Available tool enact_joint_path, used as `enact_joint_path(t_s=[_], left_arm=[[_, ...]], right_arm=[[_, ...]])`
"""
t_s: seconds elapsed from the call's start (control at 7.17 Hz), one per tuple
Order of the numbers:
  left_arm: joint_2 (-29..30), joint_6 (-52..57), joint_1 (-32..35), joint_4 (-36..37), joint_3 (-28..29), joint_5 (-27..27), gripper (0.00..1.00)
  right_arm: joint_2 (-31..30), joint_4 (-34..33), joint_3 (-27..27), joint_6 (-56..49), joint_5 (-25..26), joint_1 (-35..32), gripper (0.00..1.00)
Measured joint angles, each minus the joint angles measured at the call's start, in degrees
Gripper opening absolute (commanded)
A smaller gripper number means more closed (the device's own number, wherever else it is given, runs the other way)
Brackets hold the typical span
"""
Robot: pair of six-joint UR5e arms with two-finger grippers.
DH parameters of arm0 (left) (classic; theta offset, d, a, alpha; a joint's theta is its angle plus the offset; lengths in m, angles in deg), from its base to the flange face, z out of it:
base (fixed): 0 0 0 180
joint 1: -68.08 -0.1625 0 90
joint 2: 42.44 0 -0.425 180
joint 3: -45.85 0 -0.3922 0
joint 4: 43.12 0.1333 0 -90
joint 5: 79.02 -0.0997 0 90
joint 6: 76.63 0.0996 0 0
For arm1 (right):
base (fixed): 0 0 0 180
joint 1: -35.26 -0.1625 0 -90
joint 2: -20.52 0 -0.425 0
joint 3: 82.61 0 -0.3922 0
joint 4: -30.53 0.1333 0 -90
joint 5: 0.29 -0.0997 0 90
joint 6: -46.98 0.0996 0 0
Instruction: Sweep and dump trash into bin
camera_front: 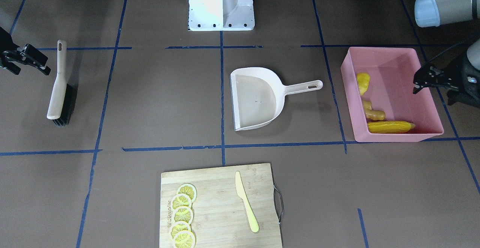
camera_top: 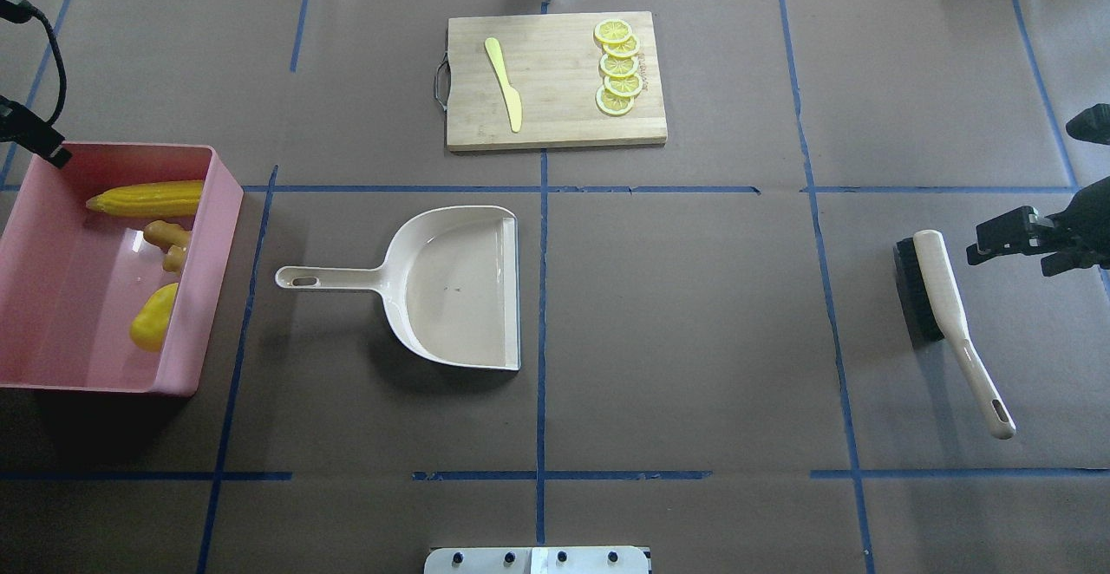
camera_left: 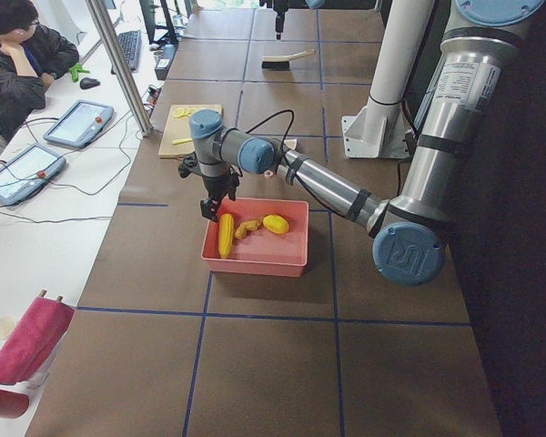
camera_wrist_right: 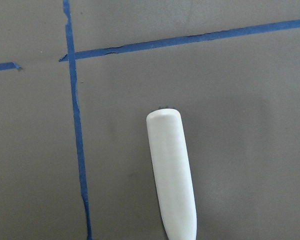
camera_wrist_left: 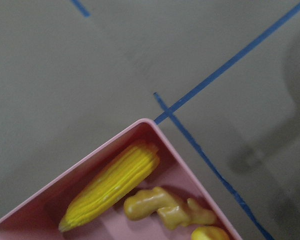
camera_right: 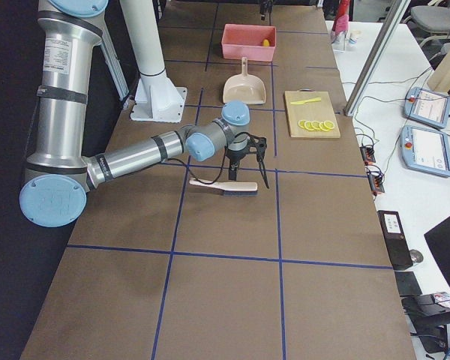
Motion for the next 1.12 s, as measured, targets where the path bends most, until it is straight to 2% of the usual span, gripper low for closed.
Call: enact_joint_path(t_s=[0.28,0.56,0.7,1.12], left_arm=[[-1.4,5.8,8.4,0.2,8.1,2.3,1.0],[-2.7,10.9,13.9,0.1,15.2,7.5,1.0],[-4.3,11.2,14.6,-0.3,15.4,8.4,1.0],[-7.7,6.4,16.7,-0.6,10.7,9.3,1.0]], right_arm=[[0.1,-0.3,-0.6,-0.7,-0.5,-3.1,0.99],[0.2,-0.5,-1.8,-3.1,-0.8,-5.9,0.99],[0.3,-0.6,-2.8,-5.7,-0.9,-7.3,0.99],[0.4,-0.8,-7.6,-18.2,-1.6,-13.1,0.99]])
